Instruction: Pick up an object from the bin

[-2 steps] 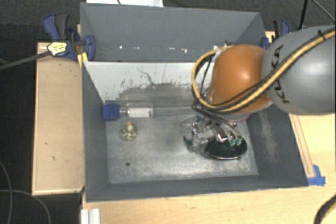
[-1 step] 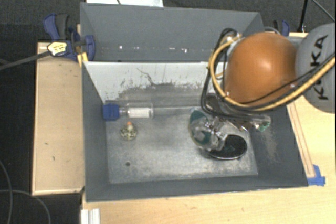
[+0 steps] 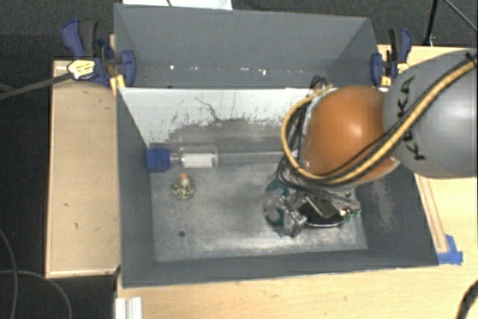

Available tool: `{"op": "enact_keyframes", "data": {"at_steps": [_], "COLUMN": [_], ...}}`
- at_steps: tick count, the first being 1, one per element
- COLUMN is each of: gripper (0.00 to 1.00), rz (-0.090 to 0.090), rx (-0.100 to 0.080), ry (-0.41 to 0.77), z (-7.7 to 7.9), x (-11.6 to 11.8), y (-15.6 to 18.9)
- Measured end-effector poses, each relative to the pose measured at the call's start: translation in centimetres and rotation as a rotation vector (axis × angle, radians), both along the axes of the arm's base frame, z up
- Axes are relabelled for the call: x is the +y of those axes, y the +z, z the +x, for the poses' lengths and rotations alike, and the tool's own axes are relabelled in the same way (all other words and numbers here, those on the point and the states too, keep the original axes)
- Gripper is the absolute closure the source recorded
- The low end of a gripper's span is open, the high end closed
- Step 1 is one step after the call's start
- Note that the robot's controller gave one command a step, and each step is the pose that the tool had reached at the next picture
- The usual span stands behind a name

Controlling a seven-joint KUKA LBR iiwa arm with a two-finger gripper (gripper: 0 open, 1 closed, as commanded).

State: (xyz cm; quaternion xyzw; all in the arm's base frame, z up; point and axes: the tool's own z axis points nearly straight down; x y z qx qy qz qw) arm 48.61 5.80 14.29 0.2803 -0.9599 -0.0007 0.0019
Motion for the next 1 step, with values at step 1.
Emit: {"op": "enact_keyframes", "data": {"at_steps": [1], "gripper": [1.00], "rz": [0.001], "rx": [-0.009], "ry": [-0.157], "z": [1.26], "x": [-0.15], "y": [2.67]}}
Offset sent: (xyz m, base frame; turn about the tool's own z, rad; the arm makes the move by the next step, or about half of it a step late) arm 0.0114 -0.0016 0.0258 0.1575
